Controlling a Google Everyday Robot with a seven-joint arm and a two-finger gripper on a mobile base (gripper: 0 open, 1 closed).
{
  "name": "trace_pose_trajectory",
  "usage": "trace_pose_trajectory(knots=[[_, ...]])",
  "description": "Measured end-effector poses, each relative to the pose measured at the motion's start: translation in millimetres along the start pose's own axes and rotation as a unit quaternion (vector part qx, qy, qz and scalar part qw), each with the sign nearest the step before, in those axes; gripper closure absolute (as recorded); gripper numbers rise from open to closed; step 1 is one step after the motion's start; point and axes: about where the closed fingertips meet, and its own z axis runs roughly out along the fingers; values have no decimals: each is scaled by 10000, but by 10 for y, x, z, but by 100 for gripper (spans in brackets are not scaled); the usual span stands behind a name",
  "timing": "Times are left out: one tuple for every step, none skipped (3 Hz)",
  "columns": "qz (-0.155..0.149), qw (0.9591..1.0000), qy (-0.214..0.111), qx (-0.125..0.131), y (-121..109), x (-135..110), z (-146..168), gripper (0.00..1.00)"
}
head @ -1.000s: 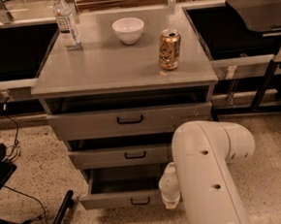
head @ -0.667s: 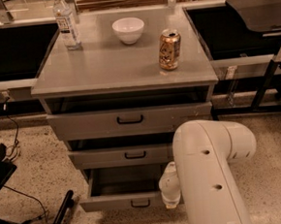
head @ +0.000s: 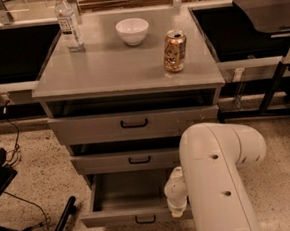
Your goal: Open bottom drawer
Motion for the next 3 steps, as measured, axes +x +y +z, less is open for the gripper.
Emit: trace_pose_trajectory(knots=[[127, 9998, 39, -159, 206, 121, -13, 100], [128, 9998, 39, -161, 200, 119, -13, 100], [224, 9993, 47, -295, 346, 192, -5, 100]])
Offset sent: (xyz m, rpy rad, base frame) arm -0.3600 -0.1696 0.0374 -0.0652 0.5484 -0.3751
